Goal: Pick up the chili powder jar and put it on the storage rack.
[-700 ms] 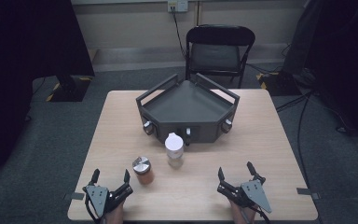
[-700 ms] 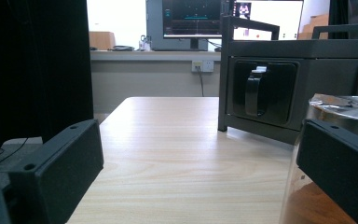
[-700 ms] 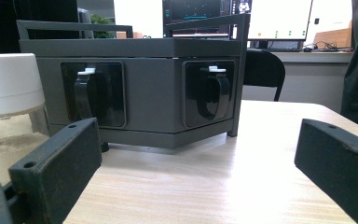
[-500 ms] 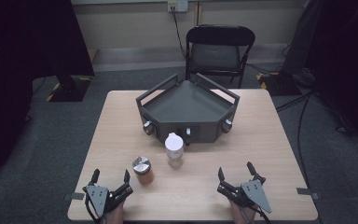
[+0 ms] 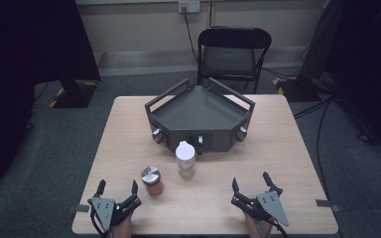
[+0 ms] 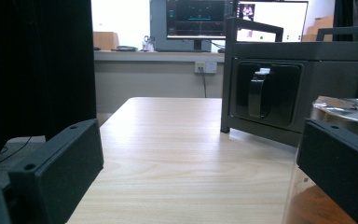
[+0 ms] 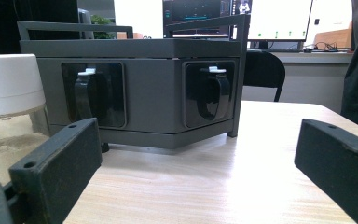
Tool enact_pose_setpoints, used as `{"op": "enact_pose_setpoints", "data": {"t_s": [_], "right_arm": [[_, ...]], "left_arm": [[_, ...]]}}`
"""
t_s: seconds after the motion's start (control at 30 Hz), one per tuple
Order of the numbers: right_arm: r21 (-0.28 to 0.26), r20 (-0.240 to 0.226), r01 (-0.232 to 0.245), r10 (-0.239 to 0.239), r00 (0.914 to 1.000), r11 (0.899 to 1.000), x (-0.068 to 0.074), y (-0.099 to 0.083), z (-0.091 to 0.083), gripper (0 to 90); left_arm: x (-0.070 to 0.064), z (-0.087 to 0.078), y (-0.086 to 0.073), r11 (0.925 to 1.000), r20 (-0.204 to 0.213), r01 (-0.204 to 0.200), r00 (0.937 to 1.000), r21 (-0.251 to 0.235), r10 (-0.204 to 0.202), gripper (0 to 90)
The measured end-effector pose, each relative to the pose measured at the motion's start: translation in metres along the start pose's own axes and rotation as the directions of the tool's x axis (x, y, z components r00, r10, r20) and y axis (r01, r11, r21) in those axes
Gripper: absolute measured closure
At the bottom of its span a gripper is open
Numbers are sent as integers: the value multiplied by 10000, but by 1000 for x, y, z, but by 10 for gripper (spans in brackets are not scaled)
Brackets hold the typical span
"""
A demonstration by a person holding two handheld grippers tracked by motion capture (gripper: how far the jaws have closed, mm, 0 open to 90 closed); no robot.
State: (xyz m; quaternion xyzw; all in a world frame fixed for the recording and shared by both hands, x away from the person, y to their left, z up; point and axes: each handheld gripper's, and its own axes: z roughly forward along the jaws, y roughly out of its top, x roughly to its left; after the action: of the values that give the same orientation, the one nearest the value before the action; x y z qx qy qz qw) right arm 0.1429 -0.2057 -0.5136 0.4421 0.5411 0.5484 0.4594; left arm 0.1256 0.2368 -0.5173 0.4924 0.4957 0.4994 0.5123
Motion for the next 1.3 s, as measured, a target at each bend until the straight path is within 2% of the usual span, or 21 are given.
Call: {"op": "enact_pose_setpoints", "data": {"t_s": [0.07,0.13,0.3,0.4,0.47,0.63,0.73,0.9,1.03,1.13,1.3], "right_arm": [[5,10,3,-3,10000,10000,0,0,0,0],[22,60,5,-5,10000,10000,1,0,0,0],[4,58,5,-5,10000,10000,1,0,0,0],[6,78,7,-7,10000,10000,1,0,0,0],[12,94,11,-12,10000,10000,2,0,0,0],[-3,100,-7,7,9999,10000,2,0,0,0],[-6,92,-2,2,10000,10000,2,0,0,0],[-13,94,-6,6,10000,10000,2,0,0,0],[-8,94,-7,7,10000,10000,2,0,0,0],[-2,98,0,0,10000,10000,2,0,0,0],[-6,108,-5,5,9999,10000,2,0,0,0]], "left_arm": [[0,0,1,10000,54,-65,10000,36,65,0],[0,1,1,9999,-36,128,9999,62,-128,0],[2,1,2,9998,57,201,9998,98,-201,0],[-1,1,4,9995,-49,285,9996,95,-284,0],[-2,1,5,9990,55,440,9990,42,-440,0],[-6,3,13,9996,453,265,9986,14,-265,0],[-4,2,19,9986,674,491,9965,194,-503,4],[0,2,22,9979,896,608,9940,241,-627,2],[-1,2,25,9983,1018,538,9932,241,-559,0],[-3,2,26,9993,1054,347,9938,143,-360,0],[-5,2,28,9992,1242,402,9914,29,-403,0]]}}
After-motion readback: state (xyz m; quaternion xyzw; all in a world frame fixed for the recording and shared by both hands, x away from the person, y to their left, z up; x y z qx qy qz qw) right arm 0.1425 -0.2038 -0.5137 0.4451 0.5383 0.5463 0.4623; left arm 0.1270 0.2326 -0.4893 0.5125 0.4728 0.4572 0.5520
